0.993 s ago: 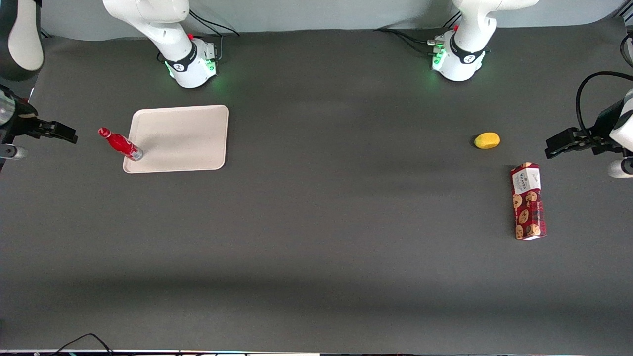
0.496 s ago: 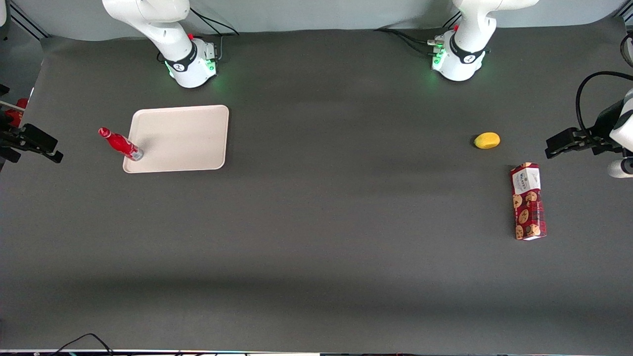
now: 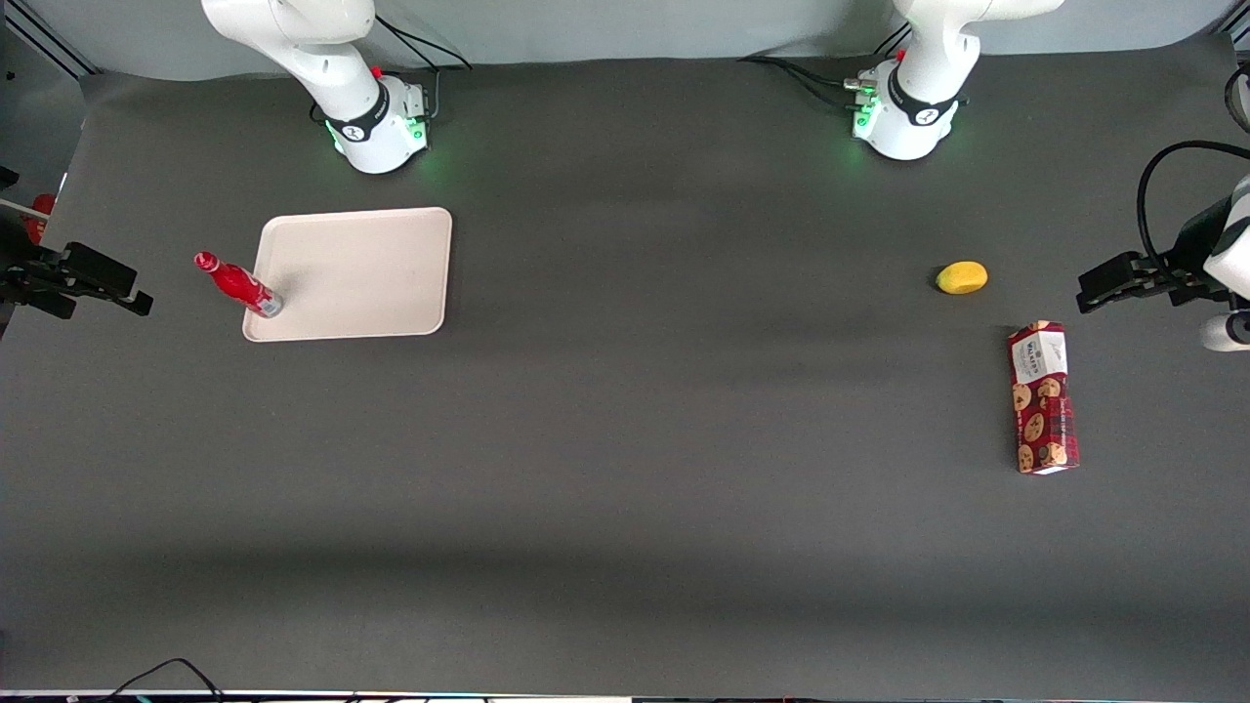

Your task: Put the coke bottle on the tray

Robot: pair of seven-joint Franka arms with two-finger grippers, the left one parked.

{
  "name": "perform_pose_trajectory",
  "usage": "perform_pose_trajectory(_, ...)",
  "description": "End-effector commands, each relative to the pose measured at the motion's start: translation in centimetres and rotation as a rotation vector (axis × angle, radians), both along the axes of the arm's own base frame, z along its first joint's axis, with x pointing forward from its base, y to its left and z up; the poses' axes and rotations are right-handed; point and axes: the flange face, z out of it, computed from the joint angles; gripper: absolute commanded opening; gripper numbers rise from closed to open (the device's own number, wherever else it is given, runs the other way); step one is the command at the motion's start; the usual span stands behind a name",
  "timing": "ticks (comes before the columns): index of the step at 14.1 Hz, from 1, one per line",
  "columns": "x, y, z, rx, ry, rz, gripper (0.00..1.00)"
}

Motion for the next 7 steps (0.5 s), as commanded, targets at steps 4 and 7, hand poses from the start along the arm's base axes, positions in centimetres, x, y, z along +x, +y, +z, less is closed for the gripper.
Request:
perform_pose_trajectory(4, -1.4, -0.8, -2.3, -0.006, -0.053, -0.042, 1.0)
perform_pose_trajectory(7, -1.2, -1.1, -2.4, -0.074, -0.038, -0.038, 1.0)
